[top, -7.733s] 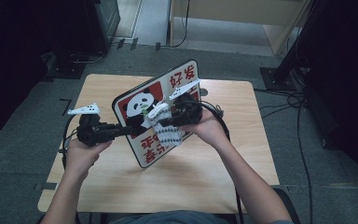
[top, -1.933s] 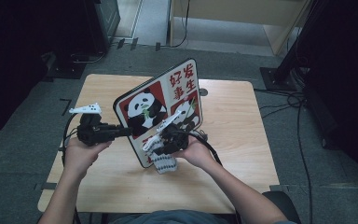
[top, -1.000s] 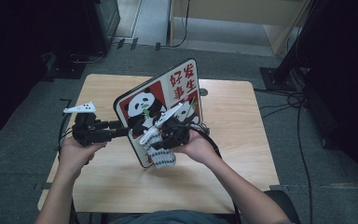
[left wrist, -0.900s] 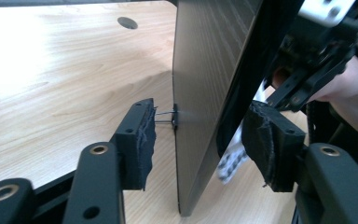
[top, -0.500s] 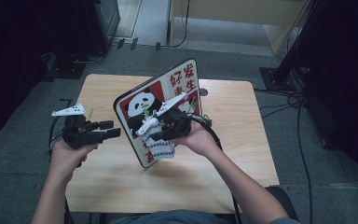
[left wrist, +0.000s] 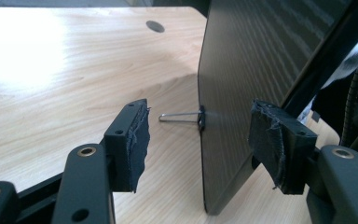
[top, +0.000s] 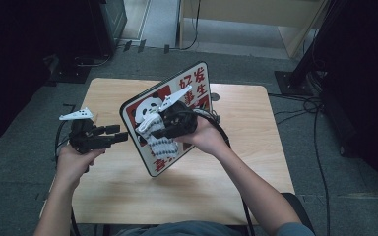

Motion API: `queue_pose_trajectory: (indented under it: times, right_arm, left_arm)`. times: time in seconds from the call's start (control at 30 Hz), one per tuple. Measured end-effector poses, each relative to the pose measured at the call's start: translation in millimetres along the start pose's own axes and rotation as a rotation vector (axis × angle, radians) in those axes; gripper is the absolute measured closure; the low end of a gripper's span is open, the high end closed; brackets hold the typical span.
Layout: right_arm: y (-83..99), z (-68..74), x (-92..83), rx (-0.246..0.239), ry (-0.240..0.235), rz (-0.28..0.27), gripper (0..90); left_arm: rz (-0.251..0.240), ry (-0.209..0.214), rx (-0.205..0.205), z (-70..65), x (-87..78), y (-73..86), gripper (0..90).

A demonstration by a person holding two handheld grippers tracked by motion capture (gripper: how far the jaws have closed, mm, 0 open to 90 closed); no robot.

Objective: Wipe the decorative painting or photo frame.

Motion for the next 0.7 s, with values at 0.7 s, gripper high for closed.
queue_pose_trajectory:
  times: [0.7]
  right_arm:
    - [-68.4,13.2,-27.2,-0.04,0.039,-0.095,78.0]
  left_arm:
    - [-0.005,0.03,0.032,-3.1,9.8,-7.3,37.4]
Point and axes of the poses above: each handheld gripper's, and its own axes: x roughly forward along the jaws, y roughly out of its underside, z roughly to its left, the point moved 10 cm from there along x, roughly forward along the jaws, and after that the axes turned 1 degree about -z, right-handed, at the moved point
